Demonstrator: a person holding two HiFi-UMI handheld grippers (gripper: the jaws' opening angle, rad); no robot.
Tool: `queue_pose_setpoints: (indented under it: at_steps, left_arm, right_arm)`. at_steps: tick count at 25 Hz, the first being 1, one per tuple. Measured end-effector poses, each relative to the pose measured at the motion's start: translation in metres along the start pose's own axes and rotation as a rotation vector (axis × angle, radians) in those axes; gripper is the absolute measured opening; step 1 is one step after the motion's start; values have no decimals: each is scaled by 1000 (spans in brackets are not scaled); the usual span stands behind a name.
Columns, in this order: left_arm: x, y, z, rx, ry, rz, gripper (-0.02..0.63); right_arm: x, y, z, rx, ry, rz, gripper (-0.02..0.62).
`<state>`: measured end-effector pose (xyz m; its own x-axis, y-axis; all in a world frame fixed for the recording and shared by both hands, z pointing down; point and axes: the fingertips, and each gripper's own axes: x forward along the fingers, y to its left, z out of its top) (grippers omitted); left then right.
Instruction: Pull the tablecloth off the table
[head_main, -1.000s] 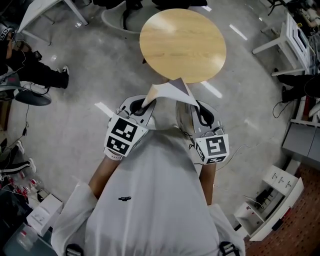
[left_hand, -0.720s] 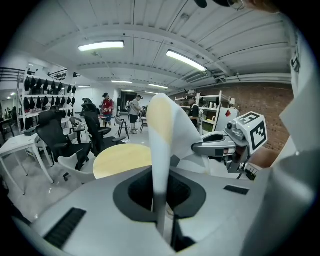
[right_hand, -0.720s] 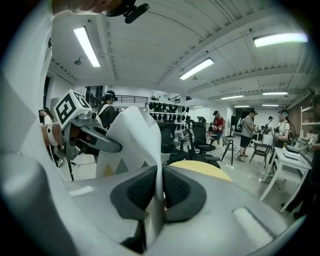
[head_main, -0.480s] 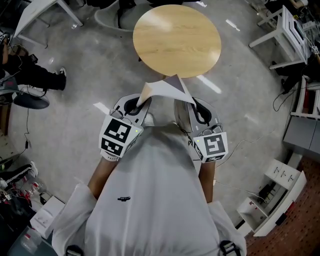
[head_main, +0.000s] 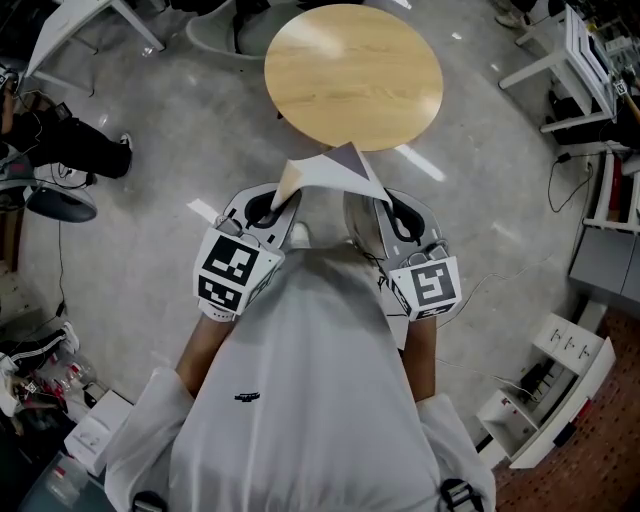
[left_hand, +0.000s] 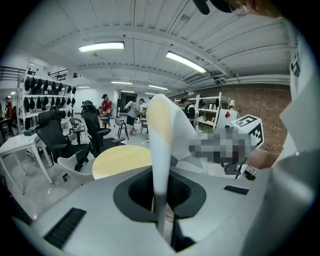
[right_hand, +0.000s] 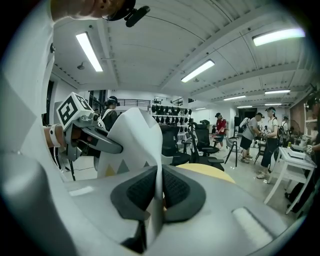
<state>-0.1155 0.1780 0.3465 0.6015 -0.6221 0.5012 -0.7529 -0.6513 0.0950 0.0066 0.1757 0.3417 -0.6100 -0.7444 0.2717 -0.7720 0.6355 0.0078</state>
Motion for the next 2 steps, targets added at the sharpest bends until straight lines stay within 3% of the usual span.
queue_pose_setpoints:
  at_steps: [2]
  left_arm:
    - [-2, 1, 0, 1, -2, -2, 15]
  right_arm:
    - [1, 2, 1, -7, 0, 8, 28]
